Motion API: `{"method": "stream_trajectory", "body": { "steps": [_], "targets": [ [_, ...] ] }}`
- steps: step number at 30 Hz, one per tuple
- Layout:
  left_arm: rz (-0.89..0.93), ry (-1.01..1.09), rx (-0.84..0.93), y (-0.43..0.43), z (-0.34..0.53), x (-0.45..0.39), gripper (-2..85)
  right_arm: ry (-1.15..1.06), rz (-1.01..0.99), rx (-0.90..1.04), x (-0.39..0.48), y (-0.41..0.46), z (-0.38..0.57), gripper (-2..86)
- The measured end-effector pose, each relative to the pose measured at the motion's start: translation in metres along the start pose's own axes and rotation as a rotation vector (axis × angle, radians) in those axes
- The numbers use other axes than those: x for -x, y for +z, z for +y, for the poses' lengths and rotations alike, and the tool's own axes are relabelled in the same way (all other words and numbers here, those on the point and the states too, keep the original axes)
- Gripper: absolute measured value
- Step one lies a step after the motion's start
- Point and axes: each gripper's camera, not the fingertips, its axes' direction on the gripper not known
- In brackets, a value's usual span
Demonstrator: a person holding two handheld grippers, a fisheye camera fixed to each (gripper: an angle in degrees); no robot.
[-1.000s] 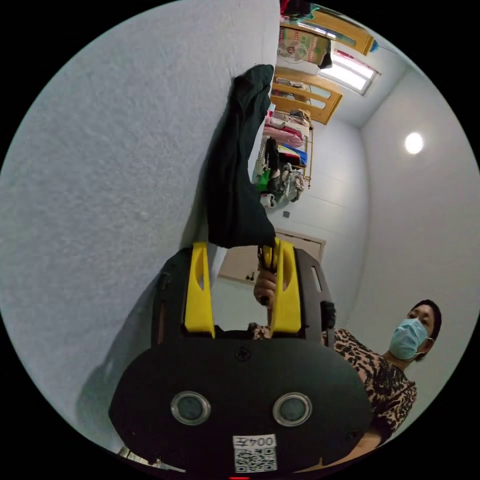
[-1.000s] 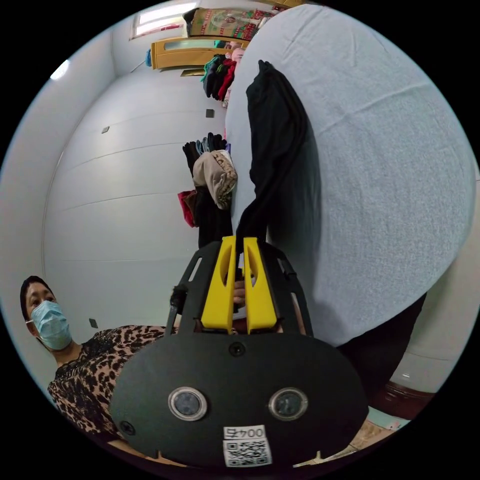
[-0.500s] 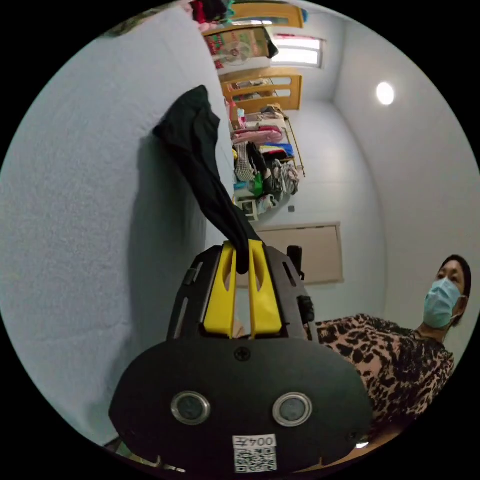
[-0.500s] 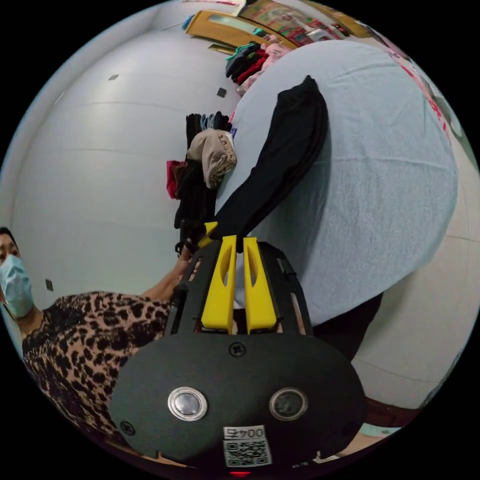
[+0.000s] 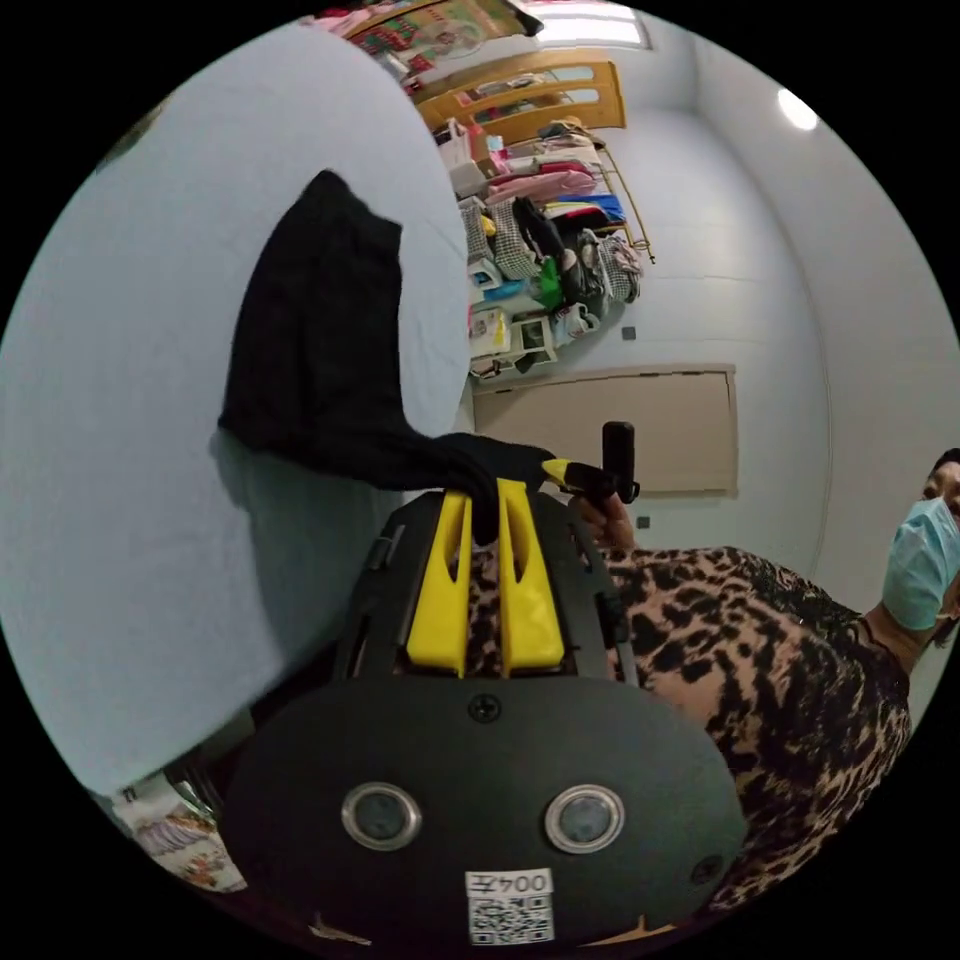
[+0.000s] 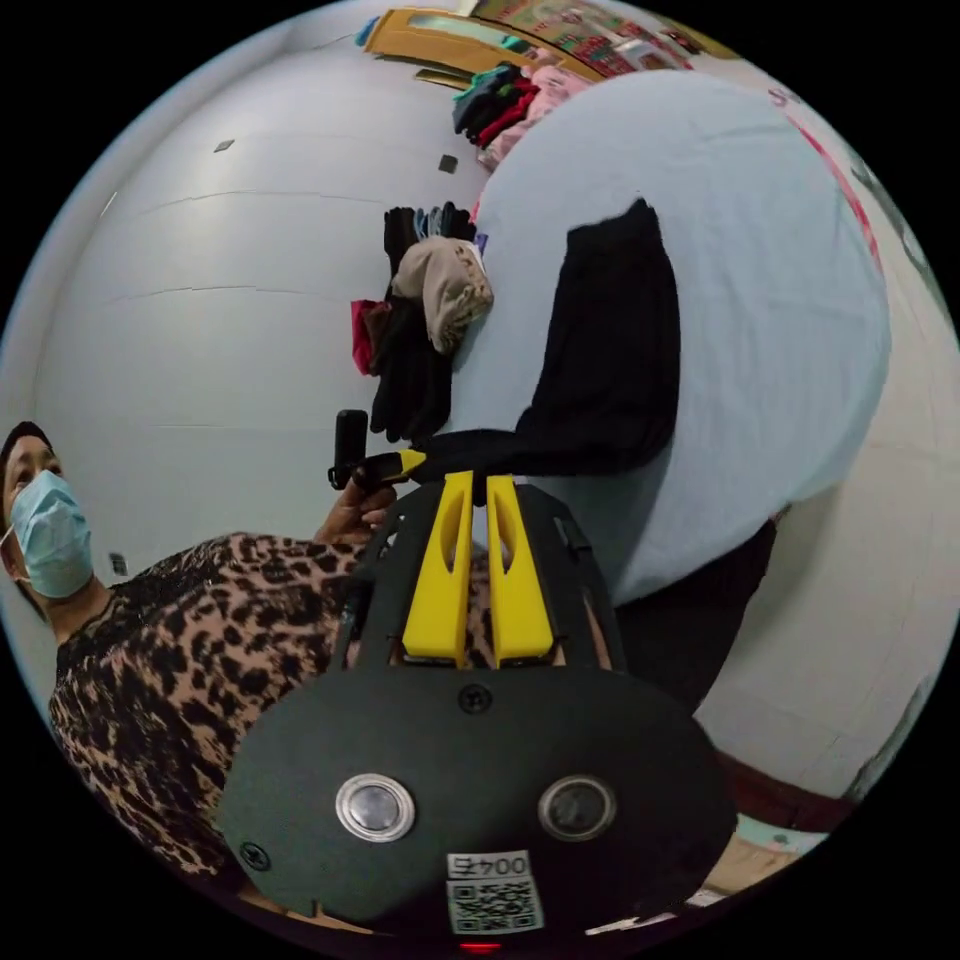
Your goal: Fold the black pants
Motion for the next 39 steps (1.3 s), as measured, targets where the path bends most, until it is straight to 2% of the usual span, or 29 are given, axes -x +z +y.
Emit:
{"method": "stream_trajectory", "body": {
  "steps": [7,14,20,26,33,36,39],
  "targets": [
    [-0.143,0.129,-0.041,0.005,-0.141,-0.033,4.3,-0.151,0.184,-0.009,0.026,-0.013,-0.147,3.3],
    [-0.217,-0.012,-0.054,0.035,-0.251,0.003,4.5,-0.064,0.221,0.048,-0.014,0.016,-0.274,3.6],
    [-0.186,-0.142,-0.061,0.063,-0.298,0.038,5.0,0.012,0.275,0.098,-0.041,0.048,-0.329,4.7],
    [-0.13,-0.166,-0.125,0.077,-0.315,0.048,7.2,-0.033,0.514,-0.031,-0.008,0.051,-0.336,7.8],
    [-0.084,-0.148,-0.293,0.067,-0.309,0.041,8.5,-0.176,0.591,-0.034,0.048,0.091,-0.299,9.8],
    [-0.07,-0.055,-0.316,0.061,-0.3,0.026,8.3,-0.173,0.572,0.015,0.058,0.111,-0.276,10.5],
    [-0.167,0.117,-0.24,0.068,-0.274,0.001,8.7,-0.18,0.563,0.057,0.061,0.123,-0.248,12.1]
  ]
}}
